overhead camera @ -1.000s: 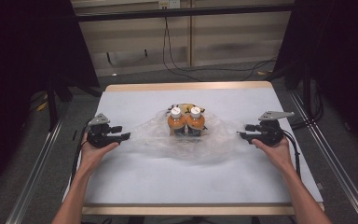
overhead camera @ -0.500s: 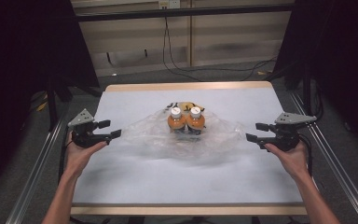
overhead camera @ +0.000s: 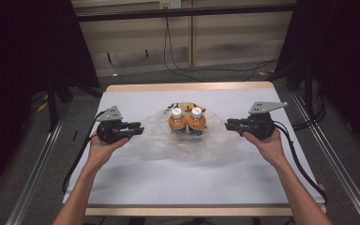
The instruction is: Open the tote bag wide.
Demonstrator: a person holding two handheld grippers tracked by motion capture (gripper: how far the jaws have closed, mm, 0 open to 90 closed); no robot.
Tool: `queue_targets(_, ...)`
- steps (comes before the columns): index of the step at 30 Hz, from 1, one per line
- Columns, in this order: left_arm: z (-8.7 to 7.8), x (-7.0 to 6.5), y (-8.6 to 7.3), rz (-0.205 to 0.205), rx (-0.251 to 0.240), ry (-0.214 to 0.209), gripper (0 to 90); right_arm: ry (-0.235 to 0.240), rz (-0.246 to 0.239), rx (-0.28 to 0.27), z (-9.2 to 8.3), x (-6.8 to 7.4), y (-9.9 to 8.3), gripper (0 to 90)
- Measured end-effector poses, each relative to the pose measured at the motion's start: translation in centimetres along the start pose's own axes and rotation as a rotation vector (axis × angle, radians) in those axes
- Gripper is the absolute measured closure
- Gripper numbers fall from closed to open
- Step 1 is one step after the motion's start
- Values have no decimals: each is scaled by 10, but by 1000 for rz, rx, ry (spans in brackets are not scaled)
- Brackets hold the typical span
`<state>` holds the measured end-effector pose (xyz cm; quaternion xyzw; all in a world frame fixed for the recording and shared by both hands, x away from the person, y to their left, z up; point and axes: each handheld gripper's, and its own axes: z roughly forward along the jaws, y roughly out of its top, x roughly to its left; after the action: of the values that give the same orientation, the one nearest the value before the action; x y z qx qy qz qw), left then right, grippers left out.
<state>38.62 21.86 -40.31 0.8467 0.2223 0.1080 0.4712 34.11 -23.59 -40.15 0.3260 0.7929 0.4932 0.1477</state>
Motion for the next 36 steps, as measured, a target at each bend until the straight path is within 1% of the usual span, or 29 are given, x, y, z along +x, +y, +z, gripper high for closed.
queue_targets(2,5,-5,6,11,0,-14,762,25,-5,10,8,0,3,825)
queue_targets(3,7,-8,9,16,-3,-10,766,28,-5,15,12,0,5,841)
queue_targets(4,7,-11,11,12,-14,-25,769,32,-9,22,15,2,6,859)
queue_targets(5,7,-14,13,20,-25,-34,776,42,-15,24,18,3,8,863)
queue_targets(7,5,-22,16,32,-40,-36,785,54,-22,25,23,6,11,887)
queue_targets(8,2,-26,17,51,-40,-30,784,51,-30,29,26,8,12,889)
queue_targets(9,1,-29,18,67,-38,-37,785,48,-36,34,28,9,12,900)
queue_targets(11,2,-32,20,81,-12,-24,786,55,-48,54,33,11,13,900)
queue_targets(12,5,-30,20,80,1,-28,798,49,-55,70,37,12,13,900)
queue_targets(14,15,-24,18,76,55,-6,816,54,-59,100,44,12,12,900)
queue_targets(15,21,-20,17,78,71,4,830,50,-64,119,48,14,12,900)
queue_targets(16,27,-16,17,68,85,0,835,54,-70,133,52,14,12,900)
queue_targets(17,33,-14,16,51,83,-6,837,58,-73,147,55,14,12,900)
queue_targets(19,45,-9,15,40,93,1,841,48,-75,174,62,13,12,900)
queue_targets(21,57,-8,14,38,122,-6,842,52,-69,195,67,11,10,900)
queue_targets(22,63,-6,14,45,135,-8,842,52,-66,207,69,10,8,900)
queue_targets(23,69,-6,12,38,150,-9,841,49,-66,219,72,9,6,900)
queue_targets(24,74,-5,10,43,155,-15,840,50,-66,230,74,9,4,900)
queue_targets(25,79,-5,8,33,159,-12,840,50,-66,239,76,10,3,900)
queue_targets(26,83,-5,6,39,167,-10,840,58,-71,245,79,10,1,900)
queue_targets(27,87,-5,4,38,174,-6,839,51,-74,251,81,11,0,900)
queue_targets(28,90,-5,3,52,203,0,837,53,-67,254,83,11,-1,900)
queue_targets(29,92,-4,1,48,215,9,836,55,-66,257,86,10,-3,900)
queue_targets(30,93,-3,0,43,210,1,830,48,-64,261,88,8,-4,900)
queue_targets(31,95,-4,-1,30,202,5,830,42,-59,268,90,8,-6,900)
queue_targets(33,98,-4,-2,45,214,5,825,34,-62,278,94,6,-9,900)
queue_targets(34,99,-4,-3,46,216,-9,825,26,-57,282,96,6,-11,900)
queue_targets(35,101,-5,-3,43,214,0,825,23,-58,287,98,5,-13,900)
queue_targets(36,102,-5,-4,45,218,-3,820,17,-64,295,99,5,-15,900)
